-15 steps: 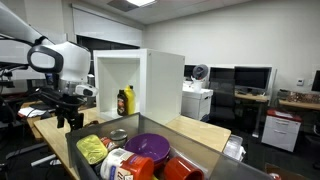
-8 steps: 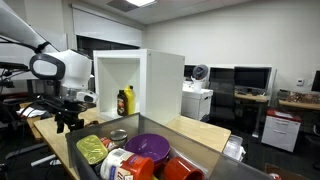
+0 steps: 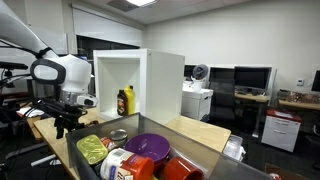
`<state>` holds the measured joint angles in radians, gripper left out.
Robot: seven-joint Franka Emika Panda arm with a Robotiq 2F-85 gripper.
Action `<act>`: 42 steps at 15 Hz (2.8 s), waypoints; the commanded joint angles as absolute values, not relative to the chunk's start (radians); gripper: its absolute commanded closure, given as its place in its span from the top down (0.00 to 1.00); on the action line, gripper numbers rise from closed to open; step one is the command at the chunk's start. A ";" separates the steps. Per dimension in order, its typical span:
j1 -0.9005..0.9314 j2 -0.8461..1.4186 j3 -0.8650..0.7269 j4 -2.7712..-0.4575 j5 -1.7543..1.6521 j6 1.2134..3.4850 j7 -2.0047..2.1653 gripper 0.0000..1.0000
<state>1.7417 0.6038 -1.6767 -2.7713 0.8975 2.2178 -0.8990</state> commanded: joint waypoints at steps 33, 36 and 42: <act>1.896 0.543 -1.818 -2.683 0.543 2.112 -0.820 0.20; 1.946 0.537 -1.877 -2.645 0.368 2.034 -0.770 0.20; 1.943 0.501 -1.863 -2.609 0.156 1.944 -0.744 0.20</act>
